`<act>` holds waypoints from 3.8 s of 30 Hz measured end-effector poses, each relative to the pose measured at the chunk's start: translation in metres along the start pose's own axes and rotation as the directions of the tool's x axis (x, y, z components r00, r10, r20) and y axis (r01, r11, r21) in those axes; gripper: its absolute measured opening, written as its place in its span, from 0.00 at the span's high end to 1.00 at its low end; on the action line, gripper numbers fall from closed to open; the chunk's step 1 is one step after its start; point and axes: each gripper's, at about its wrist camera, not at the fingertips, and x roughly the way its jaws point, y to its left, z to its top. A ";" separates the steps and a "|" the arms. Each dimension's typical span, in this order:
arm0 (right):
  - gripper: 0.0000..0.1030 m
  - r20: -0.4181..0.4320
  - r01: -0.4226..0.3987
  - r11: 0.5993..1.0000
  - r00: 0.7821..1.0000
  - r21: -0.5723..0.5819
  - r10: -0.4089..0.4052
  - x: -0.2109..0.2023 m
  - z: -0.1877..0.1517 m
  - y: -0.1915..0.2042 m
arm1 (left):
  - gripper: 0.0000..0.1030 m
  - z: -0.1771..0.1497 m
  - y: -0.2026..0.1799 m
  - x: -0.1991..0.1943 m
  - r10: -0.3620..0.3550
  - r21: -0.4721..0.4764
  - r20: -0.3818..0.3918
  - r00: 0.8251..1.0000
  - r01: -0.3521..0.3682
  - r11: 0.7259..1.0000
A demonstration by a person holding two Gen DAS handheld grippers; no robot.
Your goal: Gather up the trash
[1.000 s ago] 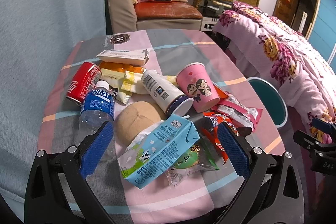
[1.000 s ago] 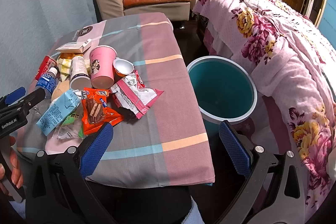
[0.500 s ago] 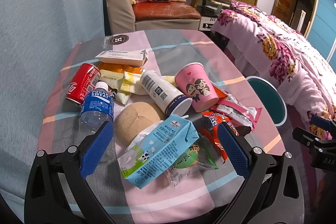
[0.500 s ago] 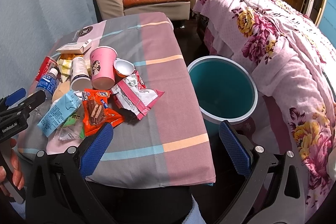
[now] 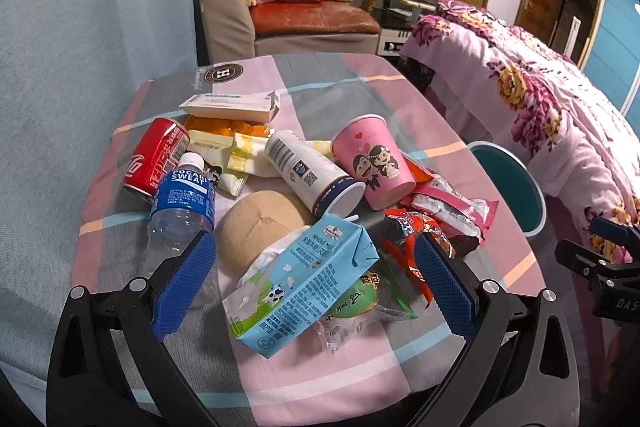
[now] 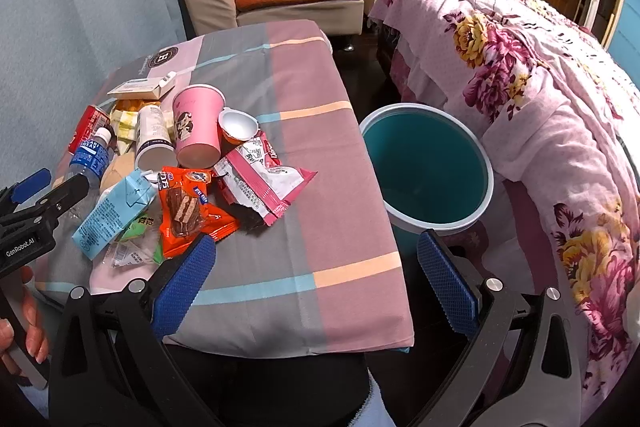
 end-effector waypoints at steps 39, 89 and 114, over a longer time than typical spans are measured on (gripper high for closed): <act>0.06 -0.080 -0.043 0.998 0.996 -0.044 0.040 0.025 0.012 0.034 | 0.04 -0.010 0.020 0.018 -0.020 -0.002 -0.029 0.999 0.020 1.000; 0.48 -0.331 -0.341 0.940 0.884 0.026 0.330 0.084 0.066 0.132 | 0.35 -0.014 0.144 0.095 -0.164 -0.125 -0.224 0.961 0.138 0.982; 0.48 -0.405 -0.341 0.918 0.824 0.204 0.396 0.135 0.035 0.187 | 0.36 -0.048 0.147 0.081 -0.255 -0.122 -0.194 0.947 0.235 0.964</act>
